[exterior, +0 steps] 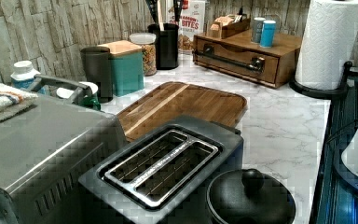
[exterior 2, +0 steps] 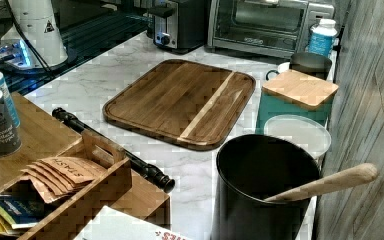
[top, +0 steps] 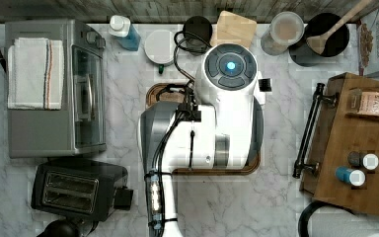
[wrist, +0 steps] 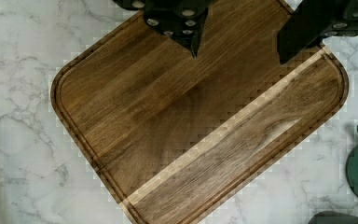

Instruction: Open the drawer.

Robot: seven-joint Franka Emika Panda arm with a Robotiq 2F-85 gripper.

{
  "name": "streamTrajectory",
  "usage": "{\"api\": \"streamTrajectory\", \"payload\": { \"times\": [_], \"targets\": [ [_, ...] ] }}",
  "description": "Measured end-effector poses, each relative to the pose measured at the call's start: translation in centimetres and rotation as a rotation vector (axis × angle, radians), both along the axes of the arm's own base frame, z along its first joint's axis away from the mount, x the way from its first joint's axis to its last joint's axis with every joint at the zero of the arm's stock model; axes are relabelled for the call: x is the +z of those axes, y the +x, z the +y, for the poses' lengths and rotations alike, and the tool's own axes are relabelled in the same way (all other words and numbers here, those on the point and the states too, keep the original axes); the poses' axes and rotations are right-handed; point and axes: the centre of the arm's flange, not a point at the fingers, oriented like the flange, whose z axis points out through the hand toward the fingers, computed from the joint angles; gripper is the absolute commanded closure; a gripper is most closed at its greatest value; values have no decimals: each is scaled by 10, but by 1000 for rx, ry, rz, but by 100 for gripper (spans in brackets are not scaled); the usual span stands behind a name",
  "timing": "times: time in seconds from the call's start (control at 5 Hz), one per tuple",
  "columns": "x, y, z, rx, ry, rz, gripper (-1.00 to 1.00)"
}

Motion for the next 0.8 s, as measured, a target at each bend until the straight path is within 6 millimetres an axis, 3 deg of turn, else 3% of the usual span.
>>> {"api": "streamTrajectory", "payload": {
  "times": [0.6,0.8],
  "targets": [
    [-8,2,-3,32,-9,-15,-100],
    [-15,5,-12,86,-17,-14,-100]
  ]
}}
